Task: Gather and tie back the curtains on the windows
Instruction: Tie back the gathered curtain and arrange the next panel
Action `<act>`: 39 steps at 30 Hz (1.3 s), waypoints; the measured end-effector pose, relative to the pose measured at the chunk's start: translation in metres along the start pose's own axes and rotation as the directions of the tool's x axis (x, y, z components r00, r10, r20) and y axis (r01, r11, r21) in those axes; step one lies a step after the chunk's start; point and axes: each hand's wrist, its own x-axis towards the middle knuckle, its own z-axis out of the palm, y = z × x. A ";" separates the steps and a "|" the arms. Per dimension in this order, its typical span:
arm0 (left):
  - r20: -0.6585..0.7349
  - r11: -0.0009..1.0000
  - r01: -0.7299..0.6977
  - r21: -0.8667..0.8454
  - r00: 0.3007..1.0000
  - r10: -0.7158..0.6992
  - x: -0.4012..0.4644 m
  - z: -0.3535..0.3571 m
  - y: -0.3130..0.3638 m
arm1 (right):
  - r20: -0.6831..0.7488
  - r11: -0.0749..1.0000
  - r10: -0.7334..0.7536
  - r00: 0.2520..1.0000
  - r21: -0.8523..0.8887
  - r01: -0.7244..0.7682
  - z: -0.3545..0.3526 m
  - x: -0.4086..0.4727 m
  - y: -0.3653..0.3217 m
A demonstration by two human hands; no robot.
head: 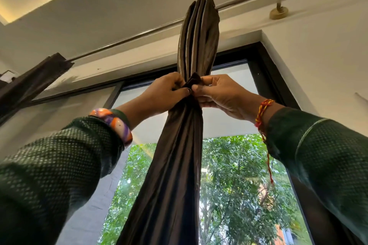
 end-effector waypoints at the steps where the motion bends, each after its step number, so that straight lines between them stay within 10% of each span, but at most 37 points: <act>1: 0.039 0.999 0.013 -0.040 0.999 -0.012 -0.001 -0.001 0.000 | -0.031 1.000 0.010 0.999 -0.016 -0.011 0.000 -0.001 0.000; 8: -0.009 0.937 -0.208 0.282 0.976 0.220 -0.008 0.000 0.007 | -0.262 0.985 -0.028 0.965 -0.173 -0.018 0.015 0.001 -0.002; 13: -0.085 0.656 -0.194 0.730 0.925 0.369 -0.013 0.007 0.009 | -0.316 0.987 -0.032 0.948 -0.162 -0.021 0.022 0.000 -0.002; 19: -0.124 0.453 -0.189 0.871 0.809 0.575 -0.019 0.007 0.008 | -0.317 0.997 0.082 0.945 0.016 -0.081 0.028 0.003 -0.005; 24: -0.147 0.687 -0.126 0.716 0.935 0.324 -0.014 0.000 0.018 | -0.355 0.981 0.160 0.921 0.164 -0.107 0.032 -0.002 -0.008; 29: -0.064 0.918 0.121 0.377 0.992 -0.105 0.003 -0.017 0.015 | -0.532 0.997 -0.070 0.844 -0.003 0.081 0.050 -0.017 0.010; 33: 0.174 0.931 0.345 0.123 0.916 -0.362 0.005 -0.027 0.024 | -0.381 0.997 -0.064 0.922 0.015 0.076 0.054 -0.034 0.018; 39: 0.282 0.924 0.382 0.036 0.883 -0.376 -0.001 -0.017 0.034 | -0.335 0.997 -0.016 0.942 -0.072 -0.009 0.055 -0.034 0.023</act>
